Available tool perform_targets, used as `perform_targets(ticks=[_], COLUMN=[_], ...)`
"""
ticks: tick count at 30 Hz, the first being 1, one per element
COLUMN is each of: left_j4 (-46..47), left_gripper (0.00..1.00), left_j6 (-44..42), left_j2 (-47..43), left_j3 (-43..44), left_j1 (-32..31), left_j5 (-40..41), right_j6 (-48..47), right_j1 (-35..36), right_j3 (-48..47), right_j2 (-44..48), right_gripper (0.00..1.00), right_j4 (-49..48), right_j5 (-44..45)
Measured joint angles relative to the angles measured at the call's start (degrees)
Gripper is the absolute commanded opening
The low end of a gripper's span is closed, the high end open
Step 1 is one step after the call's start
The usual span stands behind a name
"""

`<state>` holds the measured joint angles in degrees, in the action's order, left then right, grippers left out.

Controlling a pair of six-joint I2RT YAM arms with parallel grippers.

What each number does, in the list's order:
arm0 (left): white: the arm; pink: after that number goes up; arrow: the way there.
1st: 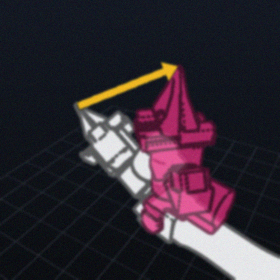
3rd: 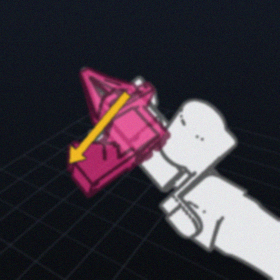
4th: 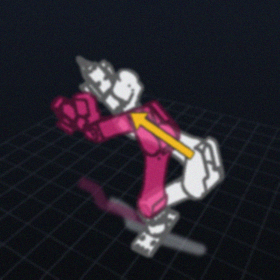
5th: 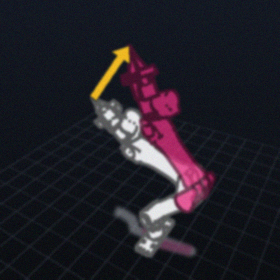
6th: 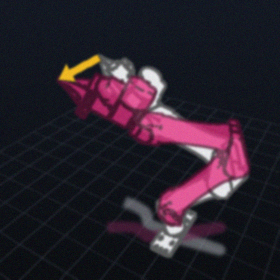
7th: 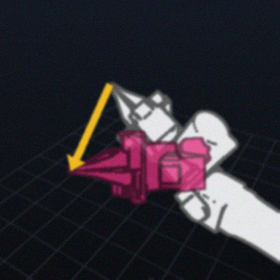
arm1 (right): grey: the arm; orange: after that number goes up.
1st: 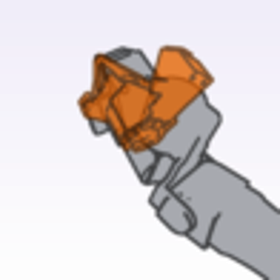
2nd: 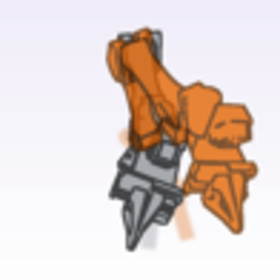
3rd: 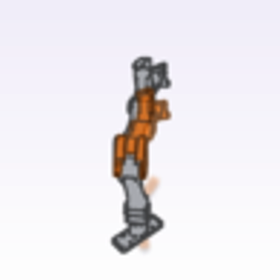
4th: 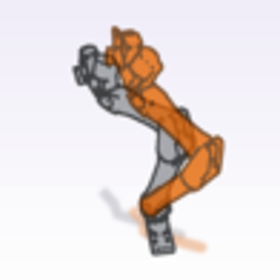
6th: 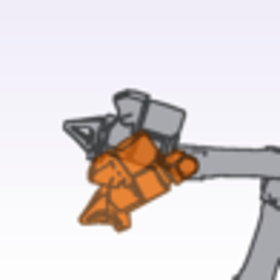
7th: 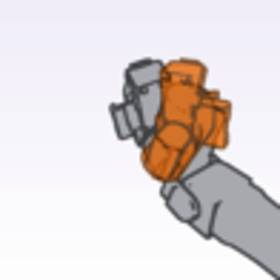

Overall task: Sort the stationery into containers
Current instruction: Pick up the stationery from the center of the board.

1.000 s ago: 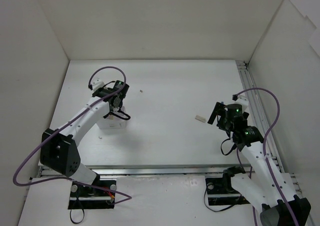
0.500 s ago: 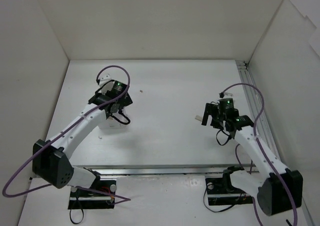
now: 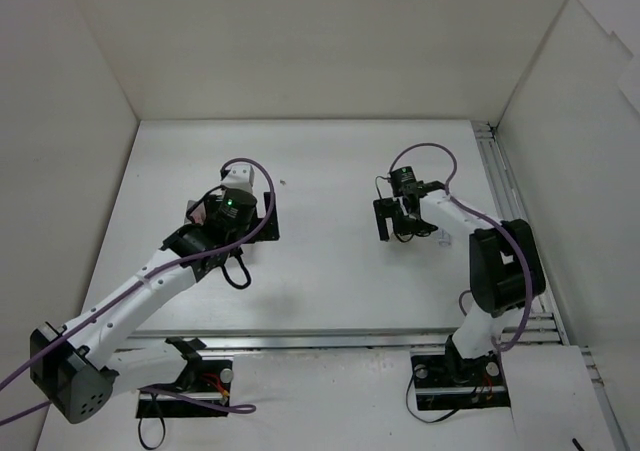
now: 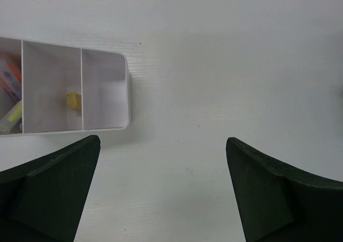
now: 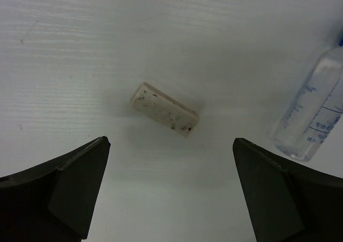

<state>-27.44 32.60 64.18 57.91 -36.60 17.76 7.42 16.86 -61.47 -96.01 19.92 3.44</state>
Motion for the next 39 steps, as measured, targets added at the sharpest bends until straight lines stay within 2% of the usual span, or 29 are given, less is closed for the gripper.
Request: perform_targets(ticks=[9, 11, 15, 17, 25, 30, 33, 39], left_j4=[1.79, 1.99, 2.05, 2.08, 2.08, 2.05, 2.03, 1.31], left_gripper=[1.0, 1.0, 1.0, 1.0, 1.0, 1.0, 1.0, 1.0], left_j6=[-2.91, -3.28, -3.72, -3.89, -3.98, -3.98, -3.96, -3.69], left_j2=[3.63, 4.28, 4.63, 4.61, 3.17, 1.84, 1.05, -1.99], left_j3=[-0.07, -0.04, -0.04, 0.04, 0.04, 0.04, 0.04, -0.17], left_j1=[-0.04, -0.04, -0.04, -0.04, -0.04, -0.04, -0.04, -0.04], left_j5=[-0.66, -0.61, -0.57, -0.35, 0.55, 1.11, 1.64, 2.93], right_j6=[-4.2, -4.57, -4.98, -5.29, -6.08, -6.38, -6.54, -7.89], right_j1=[1.57, 1.57, 1.25, 0.5, -4.35, -5.46, -5.7, -5.03], right_j3=[-6.64, -7.17, -7.23, -7.39, -8.2, -8.2, -8.2, -8.2], right_j2=[-9.81, -10.19, -10.4, -10.67, -11.69, -11.69, -11.69, -11.58], right_gripper=[0.97, 0.93, 0.72, 0.58, 0.4, 0.13, 0.02, 0.0], right_j4=[3.1, 3.26, 3.61, 3.78, 4.24, 4.48, 4.52, 4.52], right_j5=[5.09, 5.49, 5.16, 3.21, -5.64, -8.35, -9.35, -11.45])
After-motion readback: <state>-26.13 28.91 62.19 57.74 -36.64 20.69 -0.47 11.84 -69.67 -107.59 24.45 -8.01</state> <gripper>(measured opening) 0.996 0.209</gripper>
